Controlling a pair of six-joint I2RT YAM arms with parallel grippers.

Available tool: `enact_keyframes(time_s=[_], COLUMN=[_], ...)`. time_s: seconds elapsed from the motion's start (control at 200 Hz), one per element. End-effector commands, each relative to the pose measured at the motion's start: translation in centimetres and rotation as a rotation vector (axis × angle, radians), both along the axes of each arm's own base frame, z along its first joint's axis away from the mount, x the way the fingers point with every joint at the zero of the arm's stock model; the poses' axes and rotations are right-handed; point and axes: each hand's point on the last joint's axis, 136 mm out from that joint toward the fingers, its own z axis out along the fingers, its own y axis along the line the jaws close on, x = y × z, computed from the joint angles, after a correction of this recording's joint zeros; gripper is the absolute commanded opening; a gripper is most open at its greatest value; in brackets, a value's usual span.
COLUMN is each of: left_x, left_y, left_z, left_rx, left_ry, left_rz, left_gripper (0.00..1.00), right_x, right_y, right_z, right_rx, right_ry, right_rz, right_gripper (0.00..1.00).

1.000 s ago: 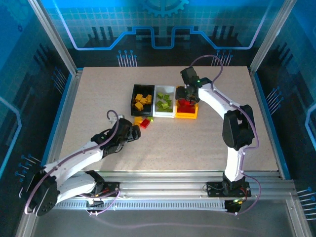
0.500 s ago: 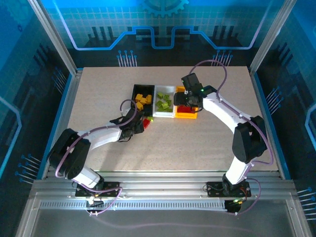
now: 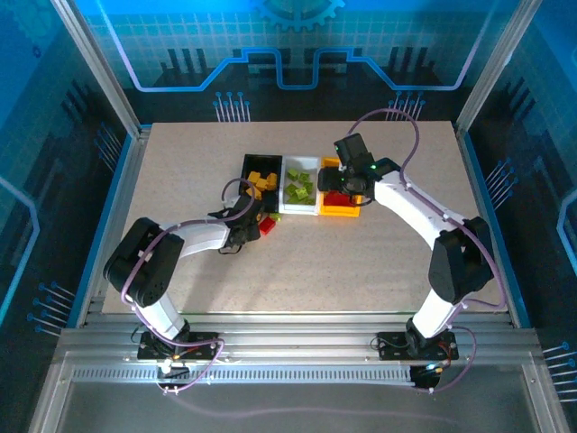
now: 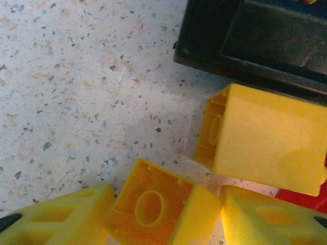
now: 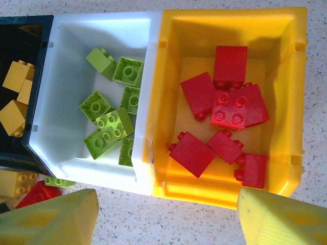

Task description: Sort the legos into containers by color

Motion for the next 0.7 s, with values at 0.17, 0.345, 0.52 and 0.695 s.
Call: enact_keyframes(time_s=[0.17,0.345,0.52,0.695], left_x=[-2.5,-2.9,-3.6,0.3], left_y=[1.1,0.5,-0.6,-1.5], left_z=[-1.5,0.8,6.4,11.0], left_rx=[-0.005,-0.045,-0.113,-0.132], left_ry=[0.053,0.021,-0.075,-0.167], left_rz=[0.010,-0.003,-0.035,-0.033], left_gripper=[0.39,0.34,0.34,0.35], right_x=[0.0,-0.2,-0.7,-1.5], right_y=[-0.2,-0.3,-0.5,-0.7], right_z=[1.0,1.0,0.8,0.1], right_rx=[0.031,0.032,0.041,0.055], right_ry=[-0.020,-0.018,-0.016,-0.007], right_rz=[-0.013,-0.016,-0.019,-0.028], right_gripper=[0.73,0.73,0.73,0.73])
